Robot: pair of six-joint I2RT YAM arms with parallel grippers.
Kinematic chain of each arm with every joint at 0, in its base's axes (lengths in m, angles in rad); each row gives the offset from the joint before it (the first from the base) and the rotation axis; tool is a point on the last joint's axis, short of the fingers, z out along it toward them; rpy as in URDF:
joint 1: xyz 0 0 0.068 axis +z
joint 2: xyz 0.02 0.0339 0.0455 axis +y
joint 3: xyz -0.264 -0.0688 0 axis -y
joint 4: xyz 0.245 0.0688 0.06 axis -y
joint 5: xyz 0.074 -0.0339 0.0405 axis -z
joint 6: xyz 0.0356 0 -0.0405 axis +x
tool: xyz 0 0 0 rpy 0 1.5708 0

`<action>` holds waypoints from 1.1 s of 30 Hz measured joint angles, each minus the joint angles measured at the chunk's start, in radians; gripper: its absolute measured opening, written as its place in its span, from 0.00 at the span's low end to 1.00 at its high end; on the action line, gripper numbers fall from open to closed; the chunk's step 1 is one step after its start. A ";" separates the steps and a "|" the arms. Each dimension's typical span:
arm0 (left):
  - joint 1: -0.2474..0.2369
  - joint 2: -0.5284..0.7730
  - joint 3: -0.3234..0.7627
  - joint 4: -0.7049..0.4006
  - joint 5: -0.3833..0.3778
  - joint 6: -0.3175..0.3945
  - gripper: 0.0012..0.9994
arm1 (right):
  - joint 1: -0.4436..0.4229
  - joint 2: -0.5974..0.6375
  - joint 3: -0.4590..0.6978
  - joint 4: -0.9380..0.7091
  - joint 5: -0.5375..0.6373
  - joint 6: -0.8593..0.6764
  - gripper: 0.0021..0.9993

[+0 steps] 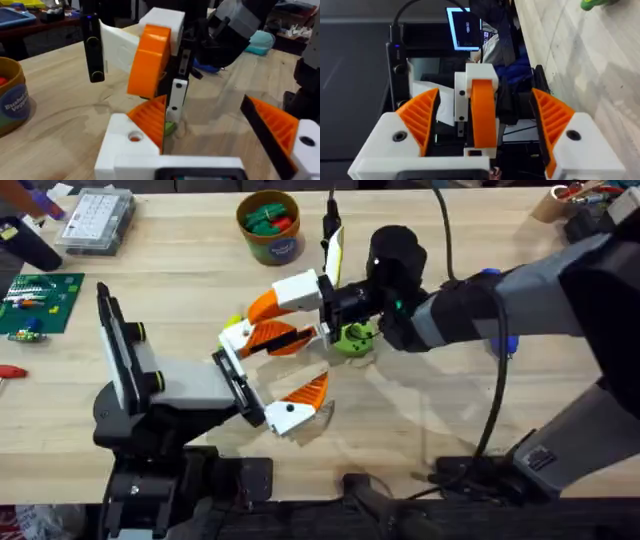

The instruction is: Pick up the gripper from the table and insert it into the empty holder that is missing its gripper. Then pick up a screw, insert it into the mounting hole, and use the screwdriver to tighten it. Finally, clean up the table by picking up the vegetable and placing it into the bucket.

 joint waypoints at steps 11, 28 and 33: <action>0.000 0.000 0.000 0.000 0.000 0.001 0.99 | -0.059 0.000 0.000 0.111 -0.064 0.033 1.00; 0.000 0.000 0.000 0.000 0.000 0.001 0.99 | -0.130 0.000 0.000 -0.045 -0.216 -0.038 0.98; 0.000 0.000 0.000 0.000 0.000 0.001 0.99 | -0.101 0.000 0.000 -0.028 -0.225 -0.045 0.82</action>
